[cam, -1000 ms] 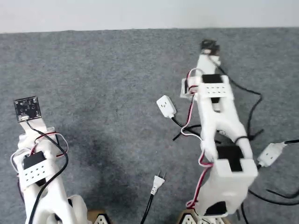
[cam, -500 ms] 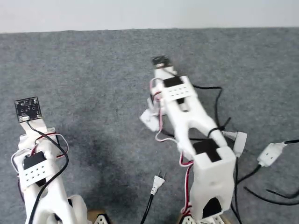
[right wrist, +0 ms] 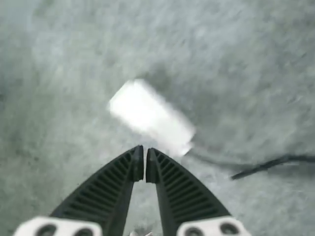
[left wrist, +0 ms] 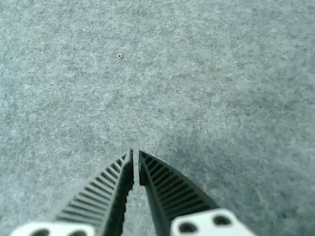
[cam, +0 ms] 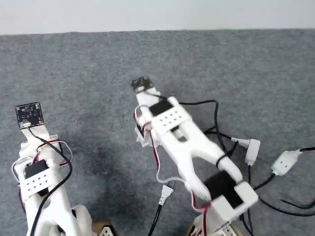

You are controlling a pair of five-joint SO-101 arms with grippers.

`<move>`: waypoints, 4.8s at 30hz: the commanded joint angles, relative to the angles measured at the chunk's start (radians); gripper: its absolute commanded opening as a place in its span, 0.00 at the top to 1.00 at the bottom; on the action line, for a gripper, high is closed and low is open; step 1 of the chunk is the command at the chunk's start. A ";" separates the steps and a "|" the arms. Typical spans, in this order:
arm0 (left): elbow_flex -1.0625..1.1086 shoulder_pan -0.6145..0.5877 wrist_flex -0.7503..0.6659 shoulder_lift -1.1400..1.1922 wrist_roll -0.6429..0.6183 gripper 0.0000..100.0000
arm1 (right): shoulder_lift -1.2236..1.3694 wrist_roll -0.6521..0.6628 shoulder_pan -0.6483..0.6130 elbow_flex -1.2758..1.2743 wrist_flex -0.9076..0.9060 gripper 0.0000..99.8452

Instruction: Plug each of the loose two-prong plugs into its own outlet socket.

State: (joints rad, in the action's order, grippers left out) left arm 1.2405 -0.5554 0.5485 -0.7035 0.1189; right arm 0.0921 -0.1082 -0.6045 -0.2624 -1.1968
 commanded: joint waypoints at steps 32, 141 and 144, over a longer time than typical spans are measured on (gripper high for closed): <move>-0.010 0.005 -0.031 -0.014 0.015 0.98 | 0.153 0.316 0.008 0.008 0.228 0.75; -1.481 1.049 0.416 1.310 -0.470 0.78 | -0.076 0.037 0.928 -0.121 0.108 0.79; -1.541 1.036 0.476 1.346 -0.470 0.78 | -0.076 0.037 0.928 -0.121 0.110 0.79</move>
State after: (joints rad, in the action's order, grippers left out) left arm -0.2094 0.5033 0.9674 0.6360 -0.3613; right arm 0.0614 -0.0821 0.3391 -0.3821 -1.0986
